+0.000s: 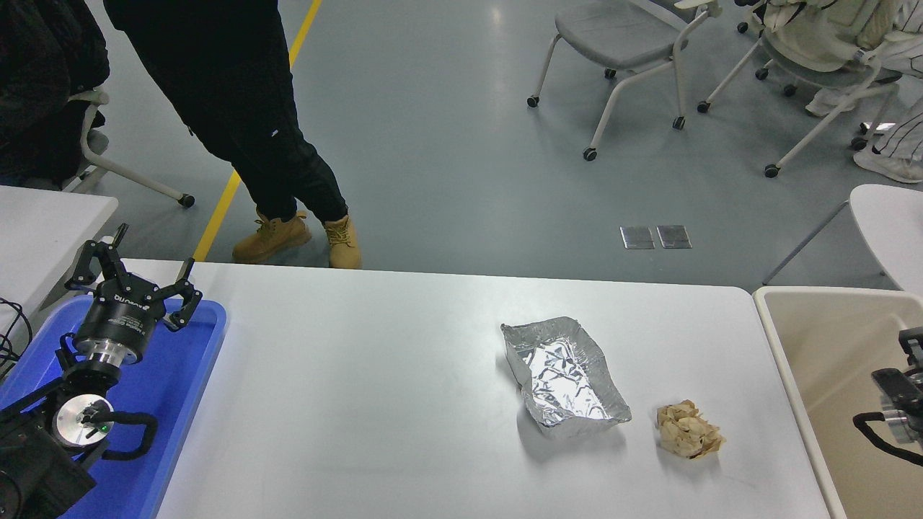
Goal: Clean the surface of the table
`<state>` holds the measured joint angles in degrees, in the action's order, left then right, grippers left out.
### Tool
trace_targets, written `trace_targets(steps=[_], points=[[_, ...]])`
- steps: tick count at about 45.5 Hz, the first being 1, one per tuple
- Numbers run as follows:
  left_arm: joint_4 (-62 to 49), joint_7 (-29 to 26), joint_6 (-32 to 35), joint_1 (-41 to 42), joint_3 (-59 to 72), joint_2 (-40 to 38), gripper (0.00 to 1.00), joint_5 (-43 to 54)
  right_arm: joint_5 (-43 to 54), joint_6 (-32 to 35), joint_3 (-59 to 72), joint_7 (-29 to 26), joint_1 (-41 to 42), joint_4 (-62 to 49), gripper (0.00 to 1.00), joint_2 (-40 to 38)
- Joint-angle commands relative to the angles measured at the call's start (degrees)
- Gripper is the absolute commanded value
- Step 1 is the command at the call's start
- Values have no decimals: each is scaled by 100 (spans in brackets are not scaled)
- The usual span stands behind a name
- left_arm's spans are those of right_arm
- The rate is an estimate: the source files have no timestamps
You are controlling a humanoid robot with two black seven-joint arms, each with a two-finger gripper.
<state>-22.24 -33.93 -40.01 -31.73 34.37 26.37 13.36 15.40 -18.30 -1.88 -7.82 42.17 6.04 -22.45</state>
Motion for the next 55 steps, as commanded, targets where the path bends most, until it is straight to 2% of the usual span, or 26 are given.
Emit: trace_targets(steps=[1,16,25,35,47,55], points=[[0,0,2,-9,0,0,100,0,-2,-33,-67,61,221,1539,100,-874],[0,0,-7,0,0,0,100,0,16,20,-1165,298,301,3991,100,-2202],[0,0,2,0,0,0,100,0,-2,20,-1772,535,152,5196,100,-2404],[9,0,-7,0,0,0,100,0,-72,28,-2475,834,-103,5496,100,-1860],[0,0,2,0,0,0,100,0,-951,380,-3617,1361,-639,5496,100,-1060],[0,0,-7,0,0,0,100,0,-960,467,-4364,1397,-912,5461,100,-375]])
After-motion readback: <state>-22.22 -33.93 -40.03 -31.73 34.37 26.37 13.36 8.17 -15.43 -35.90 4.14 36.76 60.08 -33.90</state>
